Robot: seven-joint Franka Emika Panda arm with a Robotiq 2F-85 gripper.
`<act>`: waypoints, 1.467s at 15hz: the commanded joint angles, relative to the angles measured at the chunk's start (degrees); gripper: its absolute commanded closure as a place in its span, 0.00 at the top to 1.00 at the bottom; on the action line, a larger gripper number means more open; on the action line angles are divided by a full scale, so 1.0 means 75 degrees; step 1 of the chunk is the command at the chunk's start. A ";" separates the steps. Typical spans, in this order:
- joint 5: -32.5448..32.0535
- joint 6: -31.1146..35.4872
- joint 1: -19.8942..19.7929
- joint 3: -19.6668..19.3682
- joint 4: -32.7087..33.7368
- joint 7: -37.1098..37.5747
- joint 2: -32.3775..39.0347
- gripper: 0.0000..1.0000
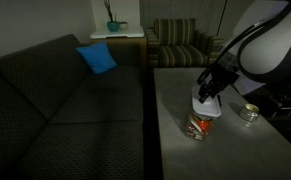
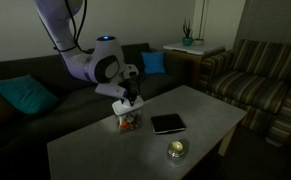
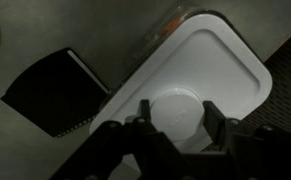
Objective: Place the lid on the clear container and push the button
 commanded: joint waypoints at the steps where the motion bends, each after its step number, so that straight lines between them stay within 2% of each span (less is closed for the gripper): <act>1: 0.0098 -0.0730 -0.0107 0.0133 0.0122 -0.0147 0.0156 0.29; 13: 0.0113 -0.1342 0.0121 -0.0070 0.0353 0.0063 0.0281 0.29; 18: 0.0195 -0.1629 0.0464 -0.0350 0.0357 0.0568 0.0271 0.29; 22: 0.0242 -0.2110 0.0453 -0.0178 0.0379 0.0738 0.0278 0.29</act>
